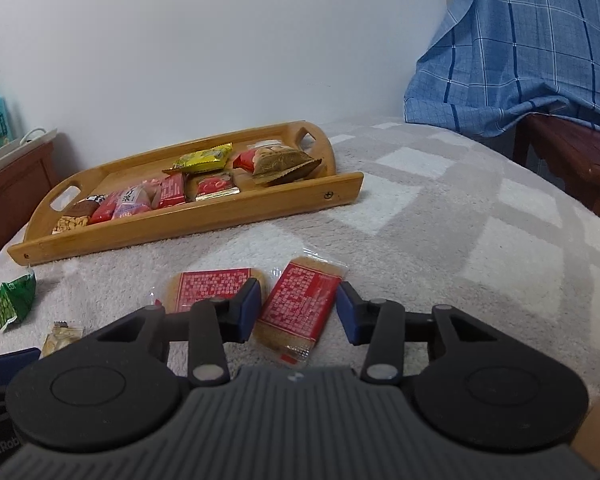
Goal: Organize snacks
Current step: 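Lift the gold bar with the left tool while the right tool grasps a red square packet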
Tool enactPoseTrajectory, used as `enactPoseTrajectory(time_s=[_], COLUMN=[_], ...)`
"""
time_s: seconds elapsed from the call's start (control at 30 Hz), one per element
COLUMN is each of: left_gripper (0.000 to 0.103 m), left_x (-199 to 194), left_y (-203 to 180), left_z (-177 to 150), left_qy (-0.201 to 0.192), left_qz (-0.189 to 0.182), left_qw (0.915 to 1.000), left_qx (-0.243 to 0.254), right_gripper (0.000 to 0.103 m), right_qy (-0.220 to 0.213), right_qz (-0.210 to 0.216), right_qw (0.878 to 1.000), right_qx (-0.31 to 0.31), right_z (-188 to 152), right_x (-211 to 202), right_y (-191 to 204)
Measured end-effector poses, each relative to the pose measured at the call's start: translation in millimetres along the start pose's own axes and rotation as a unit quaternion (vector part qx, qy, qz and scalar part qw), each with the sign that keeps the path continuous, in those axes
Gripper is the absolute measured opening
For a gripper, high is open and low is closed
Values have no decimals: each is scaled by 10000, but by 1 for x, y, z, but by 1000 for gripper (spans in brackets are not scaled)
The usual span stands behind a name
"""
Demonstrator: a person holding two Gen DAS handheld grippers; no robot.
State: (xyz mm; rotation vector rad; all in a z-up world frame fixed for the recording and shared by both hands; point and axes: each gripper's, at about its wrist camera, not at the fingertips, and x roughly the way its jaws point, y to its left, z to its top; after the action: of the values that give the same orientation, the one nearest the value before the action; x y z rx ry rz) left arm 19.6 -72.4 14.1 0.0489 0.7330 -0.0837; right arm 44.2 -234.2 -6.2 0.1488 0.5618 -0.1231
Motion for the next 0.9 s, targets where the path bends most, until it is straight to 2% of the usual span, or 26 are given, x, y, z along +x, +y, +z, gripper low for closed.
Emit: enactPoseTrajectory(time_s=[0.03,0.17,0.2,0.23,0.27,0.33,0.37,0.43,0.53,0.9], left_gripper=[22,21,21,21,21,21,21,21,21,21], left_x=[0,-2,-2,-3,-4,-5,-5,-6,-6,-3], left_y=[0,2,2,3,4,5,5,5,5,5], left_z=[0,3,3,4,5,7,8,9,8,5], left_qy=[-8,-21,-33,-49,-68,-100,-103,-112,-100,-42], left_qz=[-21,-44,-42,-41,-45,-54,-41,-25,-42,-52], left_qw=[10000,10000,9999,9999,9999,9998,9998,9998,9998,9997], left_qx=[-23,-71,-97,-122,-142,-150,-142,-153,-167,-227], right_gripper=[43,42,38,26,19,17,17,35,49,55], right_qy=[-1,-6,-31,-76,-130,-228,-208,-100,-103,-54], right_qz=[7,70,79,88,82,42,51,71,100,122], right_qw=[10000,9999,9998,9997,9996,9996,9996,9996,9992,9998], right_qx=[12,140,188,230,237,186,162,245,379,119], right_z=[0,0,0,1,1,3,3,2,0,-3], right_x=[0,-2,-3,-4,-6,-9,-8,-6,-7,-7], right_y=[0,-5,-6,-7,-7,-7,-7,-9,-12,-4])
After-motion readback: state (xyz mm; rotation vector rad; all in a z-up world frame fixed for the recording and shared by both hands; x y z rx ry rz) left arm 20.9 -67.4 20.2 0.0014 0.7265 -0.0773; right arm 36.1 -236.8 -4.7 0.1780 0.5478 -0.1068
